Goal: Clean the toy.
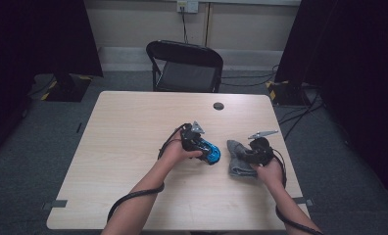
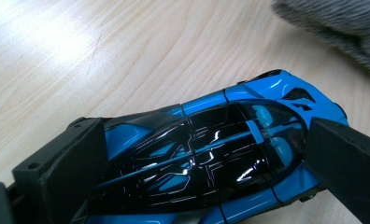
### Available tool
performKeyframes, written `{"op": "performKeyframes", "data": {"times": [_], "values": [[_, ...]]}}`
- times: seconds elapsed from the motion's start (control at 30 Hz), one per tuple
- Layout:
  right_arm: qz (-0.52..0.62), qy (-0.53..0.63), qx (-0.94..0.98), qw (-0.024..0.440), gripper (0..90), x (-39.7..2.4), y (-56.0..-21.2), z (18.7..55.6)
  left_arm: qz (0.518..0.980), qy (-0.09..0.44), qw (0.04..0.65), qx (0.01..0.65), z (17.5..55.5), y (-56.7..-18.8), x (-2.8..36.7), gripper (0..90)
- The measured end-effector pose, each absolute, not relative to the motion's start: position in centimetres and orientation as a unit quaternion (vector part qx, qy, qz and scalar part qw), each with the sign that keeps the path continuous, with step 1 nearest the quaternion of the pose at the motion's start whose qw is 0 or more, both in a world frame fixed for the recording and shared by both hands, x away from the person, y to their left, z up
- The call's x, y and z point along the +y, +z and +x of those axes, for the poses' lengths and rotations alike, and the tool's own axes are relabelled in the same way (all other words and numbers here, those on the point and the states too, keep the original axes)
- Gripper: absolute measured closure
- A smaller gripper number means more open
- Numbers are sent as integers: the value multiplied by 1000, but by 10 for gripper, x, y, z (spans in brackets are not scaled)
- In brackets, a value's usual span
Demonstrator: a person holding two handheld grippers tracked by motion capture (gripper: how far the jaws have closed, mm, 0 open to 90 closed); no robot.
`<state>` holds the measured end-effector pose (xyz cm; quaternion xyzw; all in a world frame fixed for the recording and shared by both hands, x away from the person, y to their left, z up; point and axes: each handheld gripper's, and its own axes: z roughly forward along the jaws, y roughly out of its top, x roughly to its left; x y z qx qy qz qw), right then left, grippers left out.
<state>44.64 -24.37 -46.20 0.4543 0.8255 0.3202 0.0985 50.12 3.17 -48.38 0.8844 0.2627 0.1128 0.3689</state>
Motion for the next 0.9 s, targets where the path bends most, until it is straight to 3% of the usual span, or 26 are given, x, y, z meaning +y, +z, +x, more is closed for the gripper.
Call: {"op": "performKeyframes", "data": {"times": [0.23,0.9], "values": [[449,309,833,96,725,-228,-472,453,883,112,371,263,501,-484,31,0],[380,315,867,68,726,-195,-473,422,884,112,370,262,501,-484,31,0]]}}
